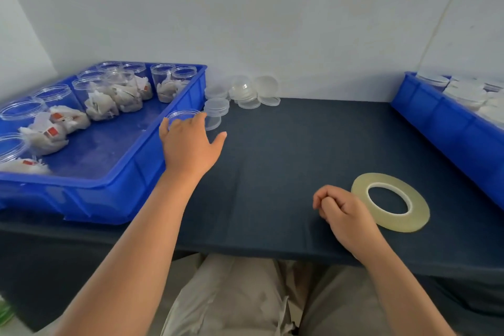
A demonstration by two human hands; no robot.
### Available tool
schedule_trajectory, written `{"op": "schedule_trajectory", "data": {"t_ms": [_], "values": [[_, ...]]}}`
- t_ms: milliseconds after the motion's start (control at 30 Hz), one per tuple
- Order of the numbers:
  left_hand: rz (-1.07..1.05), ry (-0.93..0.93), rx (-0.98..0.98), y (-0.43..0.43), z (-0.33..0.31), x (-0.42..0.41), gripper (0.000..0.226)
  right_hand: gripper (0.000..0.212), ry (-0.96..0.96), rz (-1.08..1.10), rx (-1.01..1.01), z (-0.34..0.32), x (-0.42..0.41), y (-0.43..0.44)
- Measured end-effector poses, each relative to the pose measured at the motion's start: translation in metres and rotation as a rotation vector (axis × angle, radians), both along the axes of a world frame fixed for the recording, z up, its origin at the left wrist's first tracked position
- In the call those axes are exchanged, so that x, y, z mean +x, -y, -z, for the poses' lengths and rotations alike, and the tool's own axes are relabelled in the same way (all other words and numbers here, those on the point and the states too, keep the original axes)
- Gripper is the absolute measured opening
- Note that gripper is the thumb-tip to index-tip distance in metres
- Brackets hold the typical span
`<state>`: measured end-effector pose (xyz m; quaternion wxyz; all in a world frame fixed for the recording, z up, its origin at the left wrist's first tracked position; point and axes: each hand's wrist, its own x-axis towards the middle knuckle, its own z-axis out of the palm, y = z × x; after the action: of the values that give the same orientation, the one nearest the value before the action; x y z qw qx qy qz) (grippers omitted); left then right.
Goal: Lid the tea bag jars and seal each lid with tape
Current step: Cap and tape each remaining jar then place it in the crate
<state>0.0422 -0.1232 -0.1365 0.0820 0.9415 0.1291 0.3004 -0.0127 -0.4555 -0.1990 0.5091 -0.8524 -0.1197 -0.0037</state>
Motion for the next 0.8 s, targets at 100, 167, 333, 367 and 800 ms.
{"op": "schedule_trajectory", "data": {"t_ms": [100,167,333,367,800], "values": [[0.104,0.135,0.092,0.011,0.010,-0.006,0.033,0.034,0.005,-0.004,0.005,0.000,0.000,0.000],[0.209,0.193,0.035,0.015,0.015,-0.010,0.018,0.035,0.005,-0.008,0.002,0.000,0.000,0.000],[0.540,0.222,-0.234,0.044,0.010,-0.024,0.017,0.040,-0.003,-0.001,-0.017,-0.003,0.000,-0.001],[0.592,0.221,-0.282,0.054,0.008,-0.028,0.015,0.039,0.008,0.006,-0.018,-0.004,0.000,-0.002],[1.088,0.103,-0.498,0.138,0.009,-0.060,0.008,0.093,0.075,-0.042,0.074,-0.009,-0.002,-0.009]]}}
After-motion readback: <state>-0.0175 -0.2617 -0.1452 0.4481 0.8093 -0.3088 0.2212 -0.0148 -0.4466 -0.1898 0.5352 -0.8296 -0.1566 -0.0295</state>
